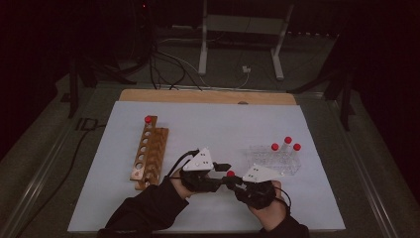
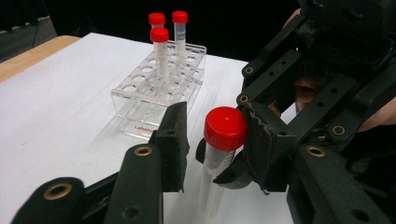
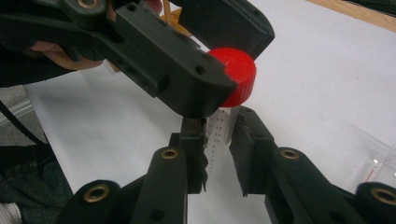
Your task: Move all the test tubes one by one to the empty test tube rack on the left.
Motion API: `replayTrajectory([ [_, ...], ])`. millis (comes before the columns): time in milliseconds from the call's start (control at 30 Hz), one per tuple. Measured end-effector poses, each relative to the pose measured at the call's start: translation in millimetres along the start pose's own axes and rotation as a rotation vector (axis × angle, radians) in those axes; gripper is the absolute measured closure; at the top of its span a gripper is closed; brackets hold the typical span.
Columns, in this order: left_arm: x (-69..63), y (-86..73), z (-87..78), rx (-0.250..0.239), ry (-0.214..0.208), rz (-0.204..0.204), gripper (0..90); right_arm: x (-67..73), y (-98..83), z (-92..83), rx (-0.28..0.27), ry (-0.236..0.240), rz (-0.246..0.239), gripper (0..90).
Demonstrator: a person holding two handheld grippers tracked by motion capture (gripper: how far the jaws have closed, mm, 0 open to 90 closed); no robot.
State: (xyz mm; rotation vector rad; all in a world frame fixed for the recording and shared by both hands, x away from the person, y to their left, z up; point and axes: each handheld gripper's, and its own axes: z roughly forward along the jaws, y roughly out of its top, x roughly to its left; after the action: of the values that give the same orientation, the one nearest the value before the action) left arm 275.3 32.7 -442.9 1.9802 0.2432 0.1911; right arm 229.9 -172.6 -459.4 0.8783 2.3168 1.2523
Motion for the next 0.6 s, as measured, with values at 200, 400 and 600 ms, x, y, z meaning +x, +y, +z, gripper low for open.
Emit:
replayTrajectory([
  [200, -0.7, 1.0, 1.6, 0.005, -0.011, 0.005, 70.6, -0.4, 0.1, -0.2, 0.002, -0.002, 0.001, 74.6],
  [400, 0.2, 1.6, 1.2, 0.013, -0.012, 0.016, 71.7, -0.8, -0.2, 0.1, 0.001, 0.0, 0.003, 74.6],
  [600, 0.2, 4.1, -1.1, 0.012, -0.007, 0.023, 72.1, -0.7, -0.1, -0.9, -0.017, 0.001, 0.002, 73.4],
])
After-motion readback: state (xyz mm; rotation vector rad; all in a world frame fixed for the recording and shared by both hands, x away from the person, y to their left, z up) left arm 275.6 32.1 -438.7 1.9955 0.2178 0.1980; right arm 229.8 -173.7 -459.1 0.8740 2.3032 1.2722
